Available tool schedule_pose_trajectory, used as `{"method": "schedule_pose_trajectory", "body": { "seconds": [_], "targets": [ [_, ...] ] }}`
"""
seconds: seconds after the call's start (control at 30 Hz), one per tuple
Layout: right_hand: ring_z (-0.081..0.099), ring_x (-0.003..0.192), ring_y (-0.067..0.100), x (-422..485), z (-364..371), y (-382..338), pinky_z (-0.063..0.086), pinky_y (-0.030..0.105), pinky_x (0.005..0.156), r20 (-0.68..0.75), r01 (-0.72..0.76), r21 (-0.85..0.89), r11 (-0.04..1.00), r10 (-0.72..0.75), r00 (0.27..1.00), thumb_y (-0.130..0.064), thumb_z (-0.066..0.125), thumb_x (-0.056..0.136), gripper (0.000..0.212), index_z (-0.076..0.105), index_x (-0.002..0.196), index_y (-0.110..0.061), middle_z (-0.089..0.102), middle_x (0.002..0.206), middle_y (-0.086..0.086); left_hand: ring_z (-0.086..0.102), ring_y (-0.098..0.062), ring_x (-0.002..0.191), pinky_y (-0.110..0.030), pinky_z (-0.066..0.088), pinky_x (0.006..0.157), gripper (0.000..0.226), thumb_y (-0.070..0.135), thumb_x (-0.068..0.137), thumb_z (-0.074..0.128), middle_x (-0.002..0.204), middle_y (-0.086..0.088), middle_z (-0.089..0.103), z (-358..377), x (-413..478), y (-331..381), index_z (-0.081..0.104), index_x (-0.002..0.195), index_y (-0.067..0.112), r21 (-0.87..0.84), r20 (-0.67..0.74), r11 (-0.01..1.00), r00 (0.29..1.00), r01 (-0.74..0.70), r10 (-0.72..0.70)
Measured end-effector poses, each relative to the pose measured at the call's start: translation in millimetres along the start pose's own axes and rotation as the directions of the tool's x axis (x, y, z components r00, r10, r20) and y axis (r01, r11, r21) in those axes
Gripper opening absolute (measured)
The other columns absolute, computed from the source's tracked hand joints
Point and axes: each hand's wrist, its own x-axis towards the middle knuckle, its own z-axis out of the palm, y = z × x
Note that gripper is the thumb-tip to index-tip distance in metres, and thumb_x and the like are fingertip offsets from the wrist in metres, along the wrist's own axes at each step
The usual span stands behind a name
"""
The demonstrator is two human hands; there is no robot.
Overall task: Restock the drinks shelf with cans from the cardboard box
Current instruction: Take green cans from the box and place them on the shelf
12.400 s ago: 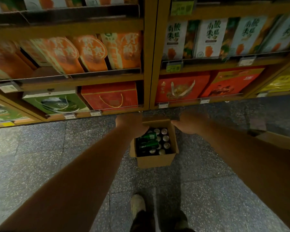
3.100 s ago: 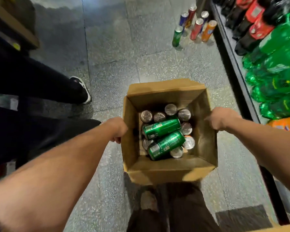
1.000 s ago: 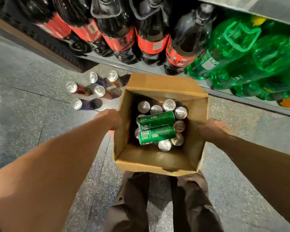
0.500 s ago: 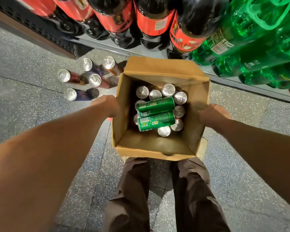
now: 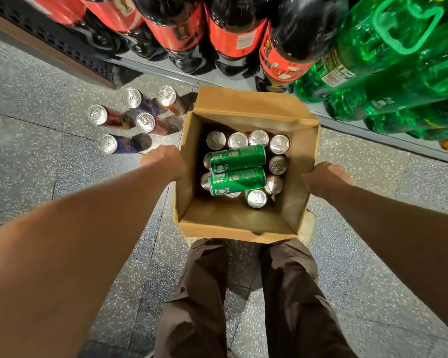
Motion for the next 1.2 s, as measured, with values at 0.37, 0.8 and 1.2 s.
{"method": "schedule_pose_trajectory", "body": {
  "seconds": [0.37,0.8,1.2],
  "targets": [
    [0.059,0.086,0.028,-47.0,30.6,-14.6,0.038,0.029,0.062,-0.254,0.557,-0.064,0.828,-0.553,0.793,-0.020,0.065,0.081,0.012,0.055,0.087,-0.020,0.055,0.098,0.004,0.057,-0.030,0.085,-0.031,0.034,0.061,0.027,0.039,0.083,0.063,0.091,-0.008,0.060,16.7,-35.5,31.3,0.055,0.093,0.015,0.021,-0.547,0.869,0.722,-0.494,0.424],
    [0.045,0.117,0.030,20.1,100.2,-33.0,0.042,0.040,0.088,-0.042,0.595,-0.411,0.691,-0.667,0.744,-0.023,0.068,0.077,0.063,0.043,0.134,-0.015,0.051,0.129,0.010,0.040,-0.030,0.122,-0.043,0.037,0.097,0.070,0.041,0.080,0.065,0.134,-0.010,0.044,83.7,49.2,66.0,0.037,0.139,0.014,0.185,-0.319,0.810,0.746,-0.556,0.585],
    [0.047,0.115,0.030,32.8,124.0,-36.8,0.043,0.040,0.084,-0.113,0.593,-0.311,0.743,-0.648,0.753,-0.036,0.076,0.071,0.076,0.042,0.135,-0.016,0.050,0.129,0.010,0.041,-0.031,0.115,-0.036,0.030,0.096,0.078,0.046,0.077,0.067,0.129,-0.013,0.049,78.2,74.7,65.0,0.038,0.140,0.011,0.074,-0.308,0.736,0.686,-0.673,0.659]
  ]
}}
